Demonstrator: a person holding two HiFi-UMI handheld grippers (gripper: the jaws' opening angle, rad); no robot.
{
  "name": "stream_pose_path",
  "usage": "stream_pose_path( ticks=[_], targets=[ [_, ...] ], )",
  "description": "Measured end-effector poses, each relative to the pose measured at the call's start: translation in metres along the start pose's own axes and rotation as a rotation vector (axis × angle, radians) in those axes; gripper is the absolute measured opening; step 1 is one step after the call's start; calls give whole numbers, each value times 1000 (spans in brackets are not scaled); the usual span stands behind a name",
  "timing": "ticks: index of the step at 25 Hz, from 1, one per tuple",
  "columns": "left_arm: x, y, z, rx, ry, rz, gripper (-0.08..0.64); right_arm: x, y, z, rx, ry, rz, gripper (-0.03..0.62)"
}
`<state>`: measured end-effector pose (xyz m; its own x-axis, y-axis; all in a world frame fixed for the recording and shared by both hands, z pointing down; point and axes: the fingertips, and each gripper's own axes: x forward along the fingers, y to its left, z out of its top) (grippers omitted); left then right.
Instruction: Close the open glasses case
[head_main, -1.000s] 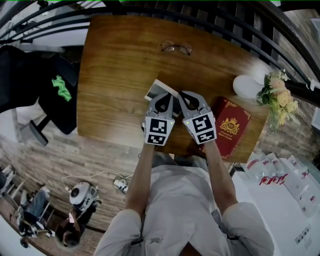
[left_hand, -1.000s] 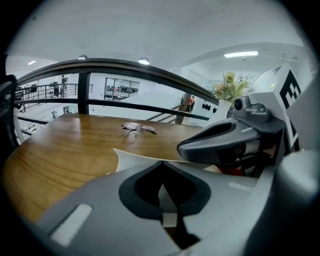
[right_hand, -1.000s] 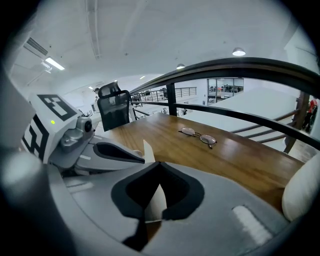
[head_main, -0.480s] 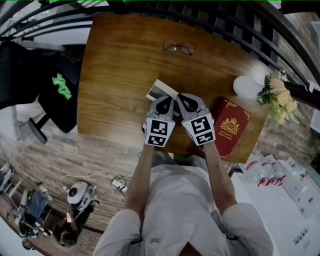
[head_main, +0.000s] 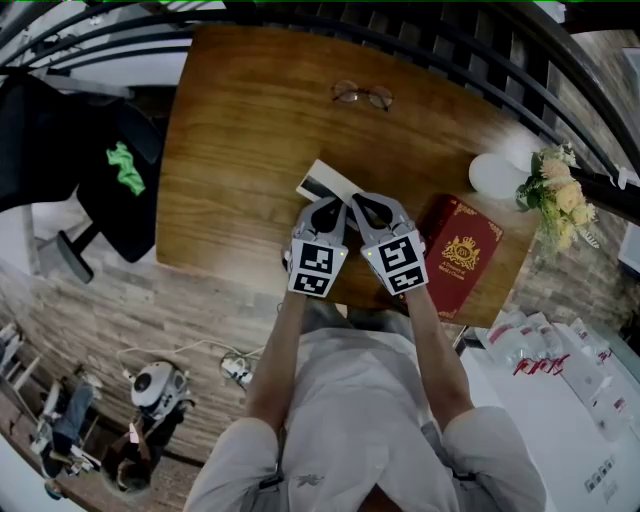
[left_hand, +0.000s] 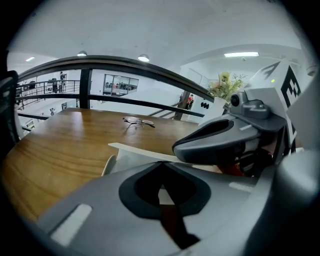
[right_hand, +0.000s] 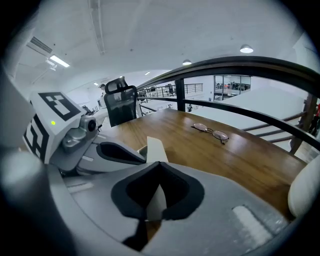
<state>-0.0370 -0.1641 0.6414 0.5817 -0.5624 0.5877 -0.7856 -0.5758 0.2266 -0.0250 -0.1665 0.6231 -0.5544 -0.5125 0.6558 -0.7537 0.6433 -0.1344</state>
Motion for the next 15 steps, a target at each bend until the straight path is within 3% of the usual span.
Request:
stream_pose_path(
  ticks=[15],
  targets=[
    [-7, 3, -14, -4, 23, 6, 20, 1, 13, -10, -8, 25, 26, 3]
  ],
)
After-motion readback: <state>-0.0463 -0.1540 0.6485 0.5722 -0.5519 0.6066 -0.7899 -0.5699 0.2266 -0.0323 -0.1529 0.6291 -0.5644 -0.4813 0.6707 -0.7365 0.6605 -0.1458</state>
